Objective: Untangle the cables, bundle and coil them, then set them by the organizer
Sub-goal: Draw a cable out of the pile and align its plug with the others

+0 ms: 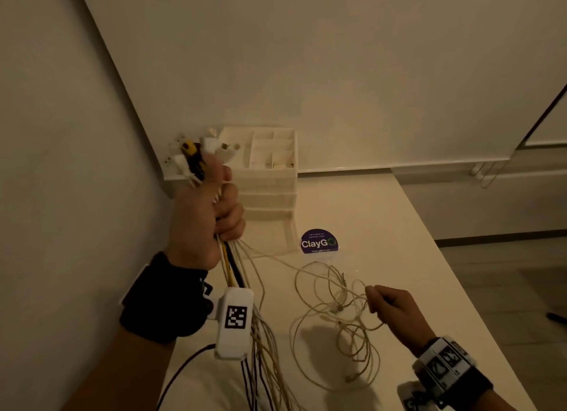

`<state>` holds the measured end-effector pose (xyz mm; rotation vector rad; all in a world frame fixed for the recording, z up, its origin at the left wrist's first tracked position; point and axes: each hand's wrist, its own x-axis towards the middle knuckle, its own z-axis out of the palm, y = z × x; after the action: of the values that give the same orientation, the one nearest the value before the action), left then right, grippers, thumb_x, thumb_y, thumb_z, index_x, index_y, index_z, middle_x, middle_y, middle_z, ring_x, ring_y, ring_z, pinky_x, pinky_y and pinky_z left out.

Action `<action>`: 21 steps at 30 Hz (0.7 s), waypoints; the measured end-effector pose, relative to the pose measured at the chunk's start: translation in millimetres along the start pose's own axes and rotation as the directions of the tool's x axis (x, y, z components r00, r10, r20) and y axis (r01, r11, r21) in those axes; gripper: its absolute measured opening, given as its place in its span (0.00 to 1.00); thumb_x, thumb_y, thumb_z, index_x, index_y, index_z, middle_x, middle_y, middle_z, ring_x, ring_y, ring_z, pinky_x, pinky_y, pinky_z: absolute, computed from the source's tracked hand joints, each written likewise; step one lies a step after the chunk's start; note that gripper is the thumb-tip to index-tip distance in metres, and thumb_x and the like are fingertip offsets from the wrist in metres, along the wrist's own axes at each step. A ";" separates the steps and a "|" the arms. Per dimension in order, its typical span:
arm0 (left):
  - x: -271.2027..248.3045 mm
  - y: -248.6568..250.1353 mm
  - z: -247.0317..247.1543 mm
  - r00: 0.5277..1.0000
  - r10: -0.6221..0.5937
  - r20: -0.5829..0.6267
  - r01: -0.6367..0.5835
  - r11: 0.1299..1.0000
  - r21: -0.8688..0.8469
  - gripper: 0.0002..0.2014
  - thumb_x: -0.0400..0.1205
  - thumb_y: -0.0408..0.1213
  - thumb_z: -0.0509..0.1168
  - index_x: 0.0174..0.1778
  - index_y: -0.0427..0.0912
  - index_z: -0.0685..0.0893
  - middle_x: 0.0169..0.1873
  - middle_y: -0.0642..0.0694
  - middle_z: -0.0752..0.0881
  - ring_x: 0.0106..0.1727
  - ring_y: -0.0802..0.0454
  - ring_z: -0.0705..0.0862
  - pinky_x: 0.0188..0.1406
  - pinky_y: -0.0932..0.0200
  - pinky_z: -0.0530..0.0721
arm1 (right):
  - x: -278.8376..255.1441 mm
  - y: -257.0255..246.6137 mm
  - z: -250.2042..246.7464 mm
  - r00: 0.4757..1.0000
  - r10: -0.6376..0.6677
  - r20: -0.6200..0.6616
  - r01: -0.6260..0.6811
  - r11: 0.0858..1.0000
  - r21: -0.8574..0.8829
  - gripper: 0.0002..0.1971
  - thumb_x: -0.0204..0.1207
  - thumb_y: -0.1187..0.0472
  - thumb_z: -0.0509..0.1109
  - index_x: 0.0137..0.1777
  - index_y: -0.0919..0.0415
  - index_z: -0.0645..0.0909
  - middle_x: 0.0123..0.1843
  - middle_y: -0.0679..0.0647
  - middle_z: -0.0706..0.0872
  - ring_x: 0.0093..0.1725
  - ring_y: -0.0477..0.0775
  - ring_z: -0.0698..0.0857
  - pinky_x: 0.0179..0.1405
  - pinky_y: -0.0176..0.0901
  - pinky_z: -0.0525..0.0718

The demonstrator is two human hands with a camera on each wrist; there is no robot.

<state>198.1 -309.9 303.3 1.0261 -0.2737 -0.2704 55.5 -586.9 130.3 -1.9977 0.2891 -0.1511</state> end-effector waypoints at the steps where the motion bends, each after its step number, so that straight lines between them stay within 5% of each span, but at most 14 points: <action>1: -4.1 -2.2 3.5 1.000 0.004 0.018 -0.006 0.995 0.098 0.11 0.81 0.50 0.64 0.35 0.50 0.81 0.15 0.55 0.62 0.12 0.60 0.57 0.15 0.69 0.52 | 3.0 -4.2 -3.5 1.000 -0.011 -0.009 0.011 1.000 -0.014 0.27 0.72 0.35 0.62 0.24 0.56 0.73 0.23 0.49 0.70 0.26 0.44 0.69 0.32 0.42 0.70; 4: -16.2 -23.2 24.7 0.996 -0.063 0.067 0.030 0.909 0.416 0.08 0.76 0.40 0.75 0.33 0.48 0.84 0.13 0.55 0.68 0.11 0.59 0.60 0.13 0.69 0.58 | 16.6 -33.7 -11.6 0.997 -0.072 -0.011 0.072 0.996 -0.044 0.25 0.81 0.50 0.68 0.23 0.58 0.71 0.22 0.48 0.70 0.25 0.42 0.69 0.31 0.41 0.69; 6: -21.9 -40.8 42.9 0.989 -0.108 0.101 0.040 0.851 0.524 0.02 0.77 0.30 0.72 0.41 0.39 0.87 0.14 0.56 0.75 0.11 0.63 0.67 0.12 0.70 0.64 | 25.4 -59.8 -13.8 0.991 -0.132 -0.011 0.131 0.990 -0.052 0.23 0.81 0.57 0.68 0.23 0.60 0.70 0.21 0.47 0.70 0.24 0.40 0.68 0.29 0.37 0.68; 8: -25.4 -61.1 57.7 0.983 -0.119 0.141 0.010 0.796 0.606 0.04 0.78 0.27 0.71 0.47 0.35 0.87 0.17 0.60 0.81 0.16 0.68 0.76 0.19 0.76 0.70 | 31.0 -82.8 -14.2 0.977 -0.212 -0.002 0.212 0.976 -0.051 0.23 0.82 0.58 0.67 0.23 0.58 0.70 0.21 0.48 0.70 0.23 0.41 0.67 0.26 0.34 0.67; 10: -26.6 -78.3 66.4 0.984 -0.102 0.148 -0.023 0.744 0.667 0.02 0.78 0.33 0.73 0.44 0.43 0.89 0.20 0.63 0.84 0.23 0.70 0.80 0.26 0.76 0.73 | 33.5 -102.7 -14.9 0.961 -0.275 0.017 0.276 0.960 -0.040 0.23 0.81 0.51 0.65 0.23 0.55 0.73 0.21 0.54 0.71 0.23 0.45 0.68 0.26 0.38 0.67; 13: -22.7 -92.0 75.6 0.991 -0.072 0.114 -0.025 0.731 0.682 0.06 0.80 0.39 0.71 0.37 0.49 0.86 0.18 0.62 0.81 0.20 0.68 0.77 0.24 0.71 0.71 | 37.6 -120.8 -19.8 0.953 -0.301 0.037 0.300 0.953 0.040 0.22 0.84 0.51 0.63 0.29 0.60 0.78 0.22 0.52 0.74 0.25 0.46 0.70 0.29 0.44 0.70; 16: -19.5 -92.6 82.0 0.996 -0.020 0.082 -0.040 0.745 0.666 0.09 0.80 0.40 0.71 0.34 0.47 0.85 0.15 0.61 0.79 0.18 0.67 0.76 0.25 0.71 0.71 | 39.3 -124.7 -23.4 0.966 -0.248 0.076 0.236 0.962 0.135 0.20 0.85 0.57 0.61 0.31 0.61 0.81 0.23 0.43 0.78 0.24 0.39 0.72 0.29 0.36 0.71; 18: -17.5 -90.9 82.3 0.999 0.036 0.041 -0.054 0.757 0.651 0.13 0.81 0.36 0.69 0.30 0.52 0.81 0.14 0.62 0.78 0.17 0.68 0.75 0.21 0.73 0.69 | 39.5 -120.1 -21.3 0.966 -0.236 0.101 0.218 0.962 0.165 0.20 0.85 0.56 0.60 0.30 0.59 0.79 0.23 0.44 0.76 0.24 0.41 0.71 0.29 0.37 0.70; 21: -8.2 -85.2 71.2 0.991 0.103 -0.086 -0.030 0.794 0.607 0.14 0.81 0.36 0.70 0.28 0.50 0.83 0.12 0.58 0.75 0.14 0.64 0.70 0.19 0.63 0.67 | 41.5 -102.7 -18.9 0.975 -0.195 0.107 0.167 0.959 0.230 0.22 0.83 0.51 0.60 0.31 0.63 0.77 0.26 0.47 0.70 0.26 0.44 0.67 0.29 0.40 0.68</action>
<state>157.8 -405.8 263.6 1.6632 -0.2992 -0.0501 104.9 -572.6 230.2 -1.8026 0.0039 -0.1622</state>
